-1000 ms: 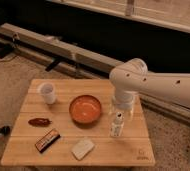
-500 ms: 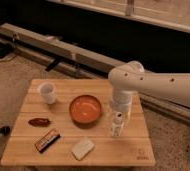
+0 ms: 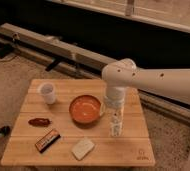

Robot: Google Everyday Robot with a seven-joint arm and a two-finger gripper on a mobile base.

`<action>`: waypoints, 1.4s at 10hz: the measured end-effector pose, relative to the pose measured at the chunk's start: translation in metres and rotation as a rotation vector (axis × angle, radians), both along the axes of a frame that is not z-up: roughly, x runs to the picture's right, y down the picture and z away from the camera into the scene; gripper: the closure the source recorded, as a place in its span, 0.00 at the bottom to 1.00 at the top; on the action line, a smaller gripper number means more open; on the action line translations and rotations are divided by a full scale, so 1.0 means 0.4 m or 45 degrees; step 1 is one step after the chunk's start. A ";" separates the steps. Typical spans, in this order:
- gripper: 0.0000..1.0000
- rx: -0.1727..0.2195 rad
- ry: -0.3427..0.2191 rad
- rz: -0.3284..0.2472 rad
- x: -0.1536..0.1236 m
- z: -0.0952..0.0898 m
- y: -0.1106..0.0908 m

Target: Knock the bottle over

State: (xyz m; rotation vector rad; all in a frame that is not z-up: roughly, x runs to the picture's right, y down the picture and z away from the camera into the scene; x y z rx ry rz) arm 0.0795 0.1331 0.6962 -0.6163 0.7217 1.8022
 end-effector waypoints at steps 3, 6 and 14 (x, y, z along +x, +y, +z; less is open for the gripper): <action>0.35 -0.007 -0.036 -0.003 -0.029 0.024 -0.018; 0.35 -0.008 -0.068 -0.013 -0.059 0.054 -0.038; 0.35 0.001 -0.088 -0.029 -0.081 0.082 -0.057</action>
